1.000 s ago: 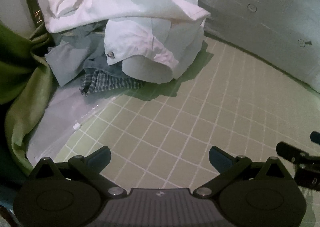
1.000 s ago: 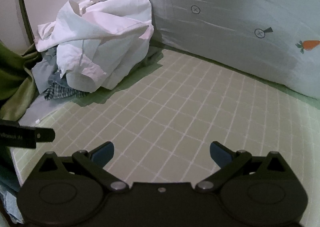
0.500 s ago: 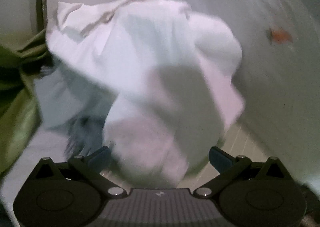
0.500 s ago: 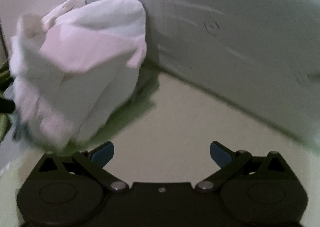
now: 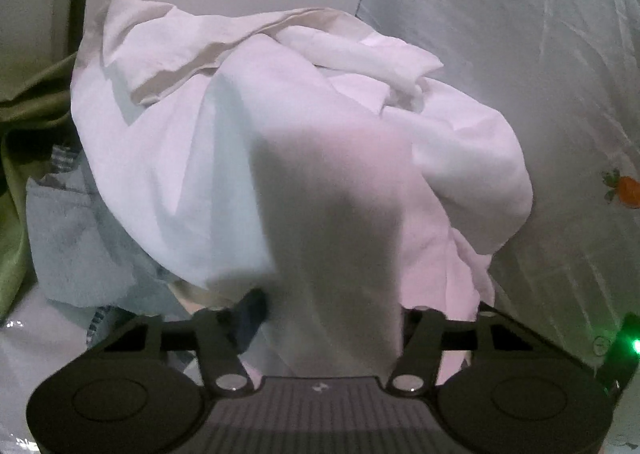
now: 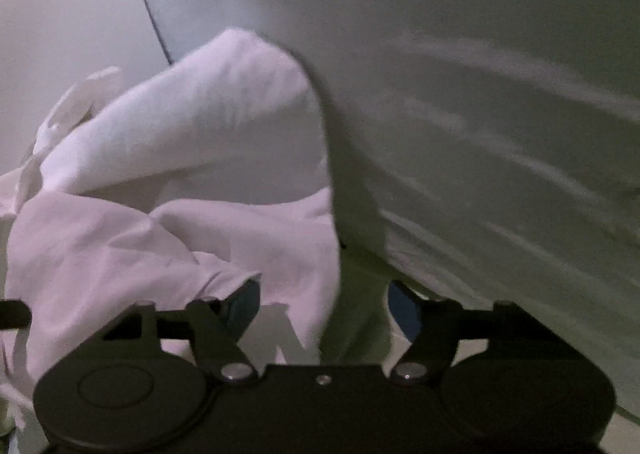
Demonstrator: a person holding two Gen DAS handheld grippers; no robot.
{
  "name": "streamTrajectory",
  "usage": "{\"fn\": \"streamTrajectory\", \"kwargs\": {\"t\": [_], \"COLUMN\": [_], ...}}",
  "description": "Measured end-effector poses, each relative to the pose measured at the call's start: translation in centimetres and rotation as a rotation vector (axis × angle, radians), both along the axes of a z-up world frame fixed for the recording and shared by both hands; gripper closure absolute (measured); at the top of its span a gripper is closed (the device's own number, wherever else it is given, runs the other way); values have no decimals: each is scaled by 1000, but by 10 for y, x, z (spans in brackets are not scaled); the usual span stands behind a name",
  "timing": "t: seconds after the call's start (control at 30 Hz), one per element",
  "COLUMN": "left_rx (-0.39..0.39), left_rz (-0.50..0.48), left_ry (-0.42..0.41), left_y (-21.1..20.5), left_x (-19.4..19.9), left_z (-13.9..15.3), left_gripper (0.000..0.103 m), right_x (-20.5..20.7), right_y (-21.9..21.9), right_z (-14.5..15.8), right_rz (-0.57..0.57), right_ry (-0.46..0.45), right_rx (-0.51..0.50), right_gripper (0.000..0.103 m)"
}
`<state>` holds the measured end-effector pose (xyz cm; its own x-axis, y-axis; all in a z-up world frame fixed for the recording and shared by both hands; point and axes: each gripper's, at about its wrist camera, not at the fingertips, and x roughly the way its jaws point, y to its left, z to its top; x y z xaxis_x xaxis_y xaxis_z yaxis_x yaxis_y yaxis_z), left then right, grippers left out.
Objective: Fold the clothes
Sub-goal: 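Grasp the white shirt on the pile with both grippers, then lift the white shirt off the pile and carry it onto the mat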
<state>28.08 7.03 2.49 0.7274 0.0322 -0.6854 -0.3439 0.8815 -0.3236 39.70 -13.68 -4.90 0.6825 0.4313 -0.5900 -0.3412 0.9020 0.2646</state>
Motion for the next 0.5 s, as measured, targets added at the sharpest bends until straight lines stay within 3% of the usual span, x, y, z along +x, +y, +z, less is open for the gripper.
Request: {"fn": "streamTrajectory", "kwargs": {"t": [0.1,0.13,0.17,0.3,0.5], "left_rx": [29,42,61,120,166], "left_rz": [3,4,5,13,24], "left_ry": [-16,-21,-25,-67,-150], "left_y": [-4,-7,-11,-15,-30], "left_x": [-2,-2,-3,-16,-51], "left_z": [2,4,7,20,50], "left_gripper": [64,67,73,93,99], "right_x": [18,21,20,-4,-84], "right_y": [8,11,15,23,-12], "right_z": [-11,-12,-10,6,42], "right_rz": [27,43,57,78,10], "right_ry": [43,42,28,-97,-254], "right_rx": [41,49,42,-1,27], "right_gripper": [52,68,93,95,97]}}
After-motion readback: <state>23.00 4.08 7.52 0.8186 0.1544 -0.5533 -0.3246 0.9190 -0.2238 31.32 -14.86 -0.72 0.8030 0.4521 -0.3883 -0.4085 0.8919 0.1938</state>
